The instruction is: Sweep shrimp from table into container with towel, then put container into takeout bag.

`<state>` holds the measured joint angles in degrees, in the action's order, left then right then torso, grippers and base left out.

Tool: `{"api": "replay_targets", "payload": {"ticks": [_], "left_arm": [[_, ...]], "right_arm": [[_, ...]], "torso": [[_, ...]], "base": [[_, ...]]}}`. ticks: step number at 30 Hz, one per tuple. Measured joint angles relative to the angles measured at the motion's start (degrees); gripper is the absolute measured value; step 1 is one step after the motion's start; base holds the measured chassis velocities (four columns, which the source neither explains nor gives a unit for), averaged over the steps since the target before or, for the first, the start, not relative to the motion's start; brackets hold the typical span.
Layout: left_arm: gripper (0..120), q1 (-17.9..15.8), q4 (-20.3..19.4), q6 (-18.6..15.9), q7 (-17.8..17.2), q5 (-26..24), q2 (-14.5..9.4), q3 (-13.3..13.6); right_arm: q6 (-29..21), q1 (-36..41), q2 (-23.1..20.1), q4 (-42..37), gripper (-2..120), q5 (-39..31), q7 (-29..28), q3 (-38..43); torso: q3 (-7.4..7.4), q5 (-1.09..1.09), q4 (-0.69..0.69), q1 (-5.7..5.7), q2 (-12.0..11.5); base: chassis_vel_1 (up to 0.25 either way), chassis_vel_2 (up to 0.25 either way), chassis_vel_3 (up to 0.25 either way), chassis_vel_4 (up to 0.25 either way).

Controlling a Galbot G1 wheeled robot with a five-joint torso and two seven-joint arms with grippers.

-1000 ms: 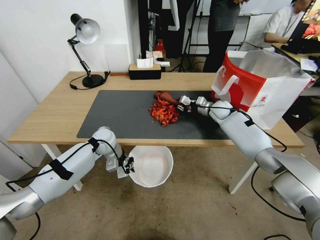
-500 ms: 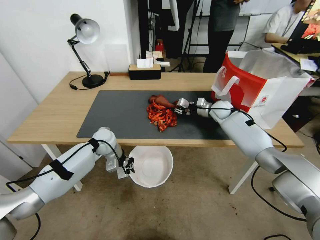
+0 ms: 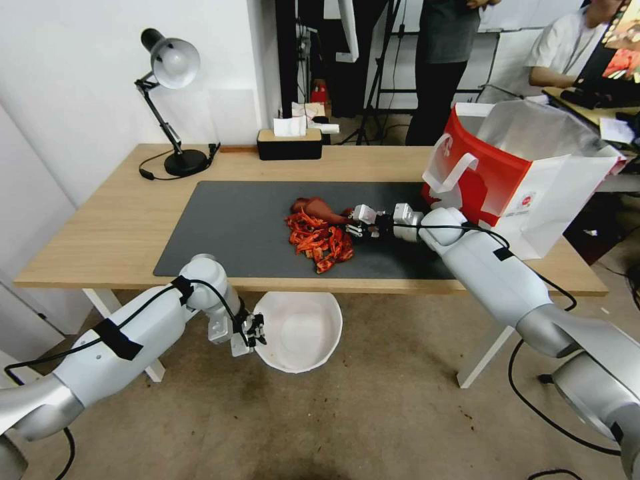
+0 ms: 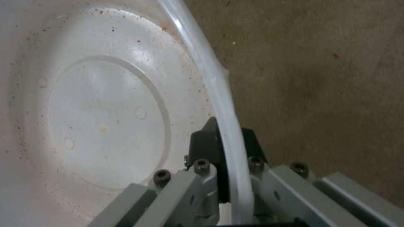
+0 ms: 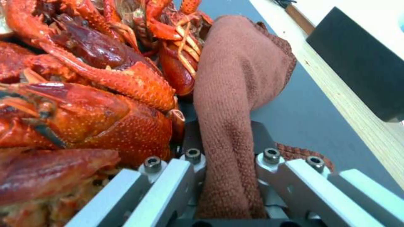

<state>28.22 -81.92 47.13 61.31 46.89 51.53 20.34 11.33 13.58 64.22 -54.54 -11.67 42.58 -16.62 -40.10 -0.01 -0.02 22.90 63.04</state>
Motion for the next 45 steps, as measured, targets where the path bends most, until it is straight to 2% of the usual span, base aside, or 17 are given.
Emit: {"api": "replay_targets", "payload": {"ticks": [4,6,7,12,34,38,45], "left_arm": [[0,-0.6,0.5,0.0,0.0,0.0,0.8,0.7],[0,-1.5,1.7,0.0,0.1,-0.2,2.4,1.8],[0,-1.5,1.7,0.0,0.1,-0.2,2.4,1.8],[0,-3.7,3.5,0.0,1.5,-3.3,3.6,3.1],[0,-4.5,1.7,0.0,1.9,-5.9,-0.1,3.0],[0,-4.6,1.6,0.0,2.0,-6.5,-0.2,3.0],[0,-6.3,0.1,0.0,2.7,-7.8,-0.1,4.0]], "right_arm": [[-0.2,0.3,0.0,-0.4,7,0.2,-0.6,0.0],[-0.4,0.7,0.1,-0.7,7,0.4,-1.3,0.2],[-0.4,0.7,0.1,-0.7,7,0.4,-1.3,0.2],[-1.3,1.7,-0.3,-2.2,7,0.8,-2.2,0.4],[-5.0,8.1,-5.2,-13.1,7,0.9,-3.8,2.6],[-6.1,9.9,-6.0,-15.6,7,1.1,-5.8,3.3],[-6.8,11.2,-6.5,-17.2,7,1.5,-7.6,3.8]], "torso": [[0.0,0.0,-0.01,0.0,0.0],[0.0,0.0,0.0,0.0,0.0],[0.0,0.0,0.0,0.0,0.0],[0.0,0.01,0.02,0.01,0.0],[-0.01,0.02,0.05,0.02,0.0],[-0.01,0.0,0.01,0.01,0.0],[-0.01,0.02,0.05,0.01,0.0]], "base": [[0.0,0.0,0.0,0.0],[0.0,0.0,0.0,0.0],[0.0,0.0,0.0,0.0],[0.0,0.0,0.0,0.0],[0.0,0.0,0.0,0.0],[0.0,0.0,0.0,0.0],[0.0,0.0,0.0,0.0]]}}
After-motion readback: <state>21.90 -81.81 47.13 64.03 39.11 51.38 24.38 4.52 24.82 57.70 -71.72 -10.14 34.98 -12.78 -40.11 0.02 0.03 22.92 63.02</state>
